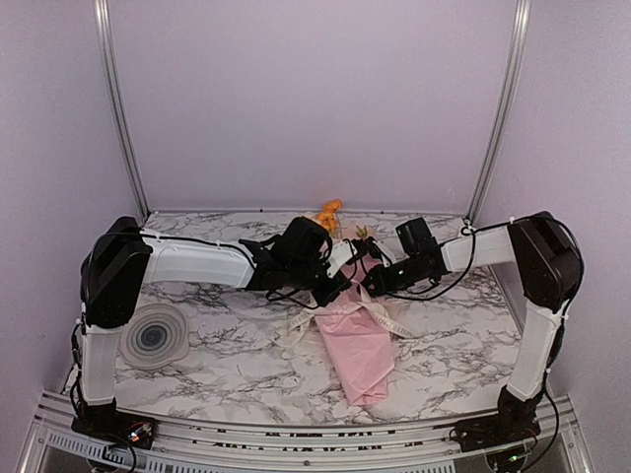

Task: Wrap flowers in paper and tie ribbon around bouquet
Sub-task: Cross the ribbon over the folded bouquet.

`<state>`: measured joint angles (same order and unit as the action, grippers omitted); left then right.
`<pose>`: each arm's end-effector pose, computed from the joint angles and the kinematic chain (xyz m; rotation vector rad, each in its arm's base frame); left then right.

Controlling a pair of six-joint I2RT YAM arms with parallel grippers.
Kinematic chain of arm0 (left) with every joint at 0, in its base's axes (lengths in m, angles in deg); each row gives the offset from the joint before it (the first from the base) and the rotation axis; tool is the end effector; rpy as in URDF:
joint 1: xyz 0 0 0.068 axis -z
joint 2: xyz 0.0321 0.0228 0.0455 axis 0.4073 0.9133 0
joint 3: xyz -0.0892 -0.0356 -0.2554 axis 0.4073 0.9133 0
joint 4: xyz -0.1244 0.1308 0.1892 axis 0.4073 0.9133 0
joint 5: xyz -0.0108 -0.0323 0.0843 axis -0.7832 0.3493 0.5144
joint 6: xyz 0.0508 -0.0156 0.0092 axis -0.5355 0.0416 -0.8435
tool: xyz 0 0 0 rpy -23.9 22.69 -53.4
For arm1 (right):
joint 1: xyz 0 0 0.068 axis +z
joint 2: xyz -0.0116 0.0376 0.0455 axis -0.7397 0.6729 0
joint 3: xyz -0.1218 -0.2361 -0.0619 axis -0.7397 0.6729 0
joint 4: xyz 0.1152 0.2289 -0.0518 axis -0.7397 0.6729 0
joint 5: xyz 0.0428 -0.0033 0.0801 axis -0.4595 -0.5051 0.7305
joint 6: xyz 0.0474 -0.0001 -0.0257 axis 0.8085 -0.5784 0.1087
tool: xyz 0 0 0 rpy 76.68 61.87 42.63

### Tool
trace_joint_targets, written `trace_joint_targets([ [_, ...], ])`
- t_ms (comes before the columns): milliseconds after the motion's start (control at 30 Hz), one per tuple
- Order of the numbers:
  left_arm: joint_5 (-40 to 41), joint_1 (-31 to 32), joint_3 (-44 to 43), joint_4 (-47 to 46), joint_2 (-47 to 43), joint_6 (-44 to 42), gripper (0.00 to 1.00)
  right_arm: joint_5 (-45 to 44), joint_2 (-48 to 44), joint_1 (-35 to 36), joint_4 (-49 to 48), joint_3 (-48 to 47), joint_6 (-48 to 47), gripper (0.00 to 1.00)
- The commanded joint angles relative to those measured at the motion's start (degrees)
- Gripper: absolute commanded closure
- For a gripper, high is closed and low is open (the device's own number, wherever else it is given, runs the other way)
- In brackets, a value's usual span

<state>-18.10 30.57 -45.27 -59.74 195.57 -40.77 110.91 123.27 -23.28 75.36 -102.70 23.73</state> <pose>0.2770 -0.3981 0.2028 1.2794 1.7506 -0.5638 0.3433 0.1756 0.1433 -0.5752 2.4692 0.8908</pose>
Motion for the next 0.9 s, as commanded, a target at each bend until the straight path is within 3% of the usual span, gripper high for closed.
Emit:
trace_joint_targets([
  [0, 2.9, -1.3, 0.4, -3.5, -0.1, 6.8, 1.00, -0.7, 0.4, -0.9, 2.2, -0.5, 0.4, 0.80],
  [167, 6.6, -2.9, 2.2, -7.4, 1.1, 14.6, 1.00, 0.8, -1.2, -1.0, 0.8, 0.4, 1.1, 0.80],
  [367, 4.1, -3.4, -0.6, -9.7, 6.2, 20.7, 1.00, 7.8, -3.1, -2.9, -6.3, 4.8, 5.1, 0.80],
  [733, 3.9, -3.3, -7.0, -3.7, 13.2, 21.7, 1.00, 12.8, -8.3, -2.8, -13.4, 9.9, 6.1, 0.78],
  [867, 3.9, -3.3, -7.0, -4.0, 13.3, 21.7, 1.00, 14.1, -9.5, -2.8, -14.1, 11.4, 5.7, 0.70],
])
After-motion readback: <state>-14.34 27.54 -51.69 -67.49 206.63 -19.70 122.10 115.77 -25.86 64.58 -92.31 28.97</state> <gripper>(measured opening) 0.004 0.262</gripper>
